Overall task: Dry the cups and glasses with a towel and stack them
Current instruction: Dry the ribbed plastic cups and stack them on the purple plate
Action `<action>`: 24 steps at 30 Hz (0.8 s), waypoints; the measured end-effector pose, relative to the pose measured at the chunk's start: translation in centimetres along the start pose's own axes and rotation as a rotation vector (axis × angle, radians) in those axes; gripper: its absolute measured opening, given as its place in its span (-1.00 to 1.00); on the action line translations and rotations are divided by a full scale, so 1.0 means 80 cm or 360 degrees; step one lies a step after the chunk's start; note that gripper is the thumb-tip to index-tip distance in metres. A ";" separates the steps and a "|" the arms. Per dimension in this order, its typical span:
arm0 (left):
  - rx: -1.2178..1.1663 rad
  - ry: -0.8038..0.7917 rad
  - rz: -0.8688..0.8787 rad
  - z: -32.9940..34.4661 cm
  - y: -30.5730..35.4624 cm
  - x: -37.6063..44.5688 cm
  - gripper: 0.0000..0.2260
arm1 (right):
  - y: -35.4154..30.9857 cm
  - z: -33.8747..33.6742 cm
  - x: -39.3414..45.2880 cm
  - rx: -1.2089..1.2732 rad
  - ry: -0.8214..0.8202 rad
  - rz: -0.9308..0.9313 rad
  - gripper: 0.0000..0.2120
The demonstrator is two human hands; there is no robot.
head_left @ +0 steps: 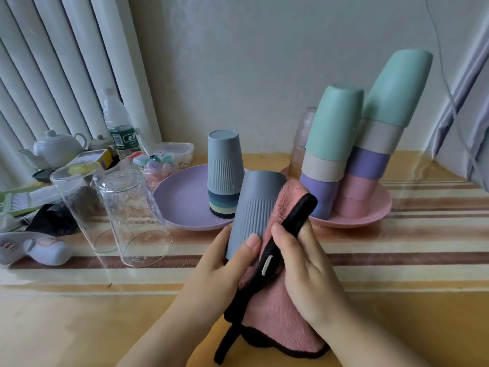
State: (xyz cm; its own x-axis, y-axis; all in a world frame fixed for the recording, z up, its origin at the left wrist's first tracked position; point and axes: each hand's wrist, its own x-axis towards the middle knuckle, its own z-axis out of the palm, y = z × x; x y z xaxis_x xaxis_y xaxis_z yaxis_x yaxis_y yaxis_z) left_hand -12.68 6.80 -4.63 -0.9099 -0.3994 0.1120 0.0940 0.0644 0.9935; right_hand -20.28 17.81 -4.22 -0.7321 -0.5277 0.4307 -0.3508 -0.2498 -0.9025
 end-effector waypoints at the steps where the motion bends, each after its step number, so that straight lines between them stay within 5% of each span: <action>1: -0.0018 -0.0051 -0.0036 0.000 0.002 -0.001 -0.69 | -0.002 -0.005 0.001 0.0027 0.0019 0.0043 -0.70; 4: -0.0041 -0.0208 -0.0087 0.003 0.005 -0.008 -0.73 | -0.017 -0.017 0.008 0.0181 0.0068 0.0202 -0.79; 6: -0.0077 -0.0264 -0.0132 0.006 0.007 -0.011 -0.77 | -0.026 -0.020 0.012 0.0662 0.0008 0.0460 -0.68; 9: -0.0307 -0.0354 -0.0140 0.001 -0.005 -0.005 -0.45 | -0.020 -0.011 0.010 0.1129 -0.0159 0.0638 -0.45; 15: -0.0577 -0.0230 -0.0010 -0.022 0.000 0.014 -0.50 | 0.019 0.002 -0.009 0.0366 -0.0255 0.0605 -0.24; 21: -0.0183 0.0322 0.0169 -0.024 -0.004 0.019 -0.65 | 0.011 -0.003 -0.002 0.0070 -0.0095 0.0291 -0.69; 24: 0.0113 0.0280 0.0314 -0.013 -0.004 0.011 -0.65 | 0.008 -0.004 0.000 0.0013 -0.0075 0.0177 -0.72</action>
State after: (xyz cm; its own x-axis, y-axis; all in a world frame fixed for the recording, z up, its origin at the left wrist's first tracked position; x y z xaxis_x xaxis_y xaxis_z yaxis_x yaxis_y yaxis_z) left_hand -13.10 5.48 -4.86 -0.7921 -0.5251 0.3111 0.2282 0.2180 0.9489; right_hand -20.72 17.88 -4.82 -0.7379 -0.5902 0.3274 -0.2640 -0.1940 -0.9448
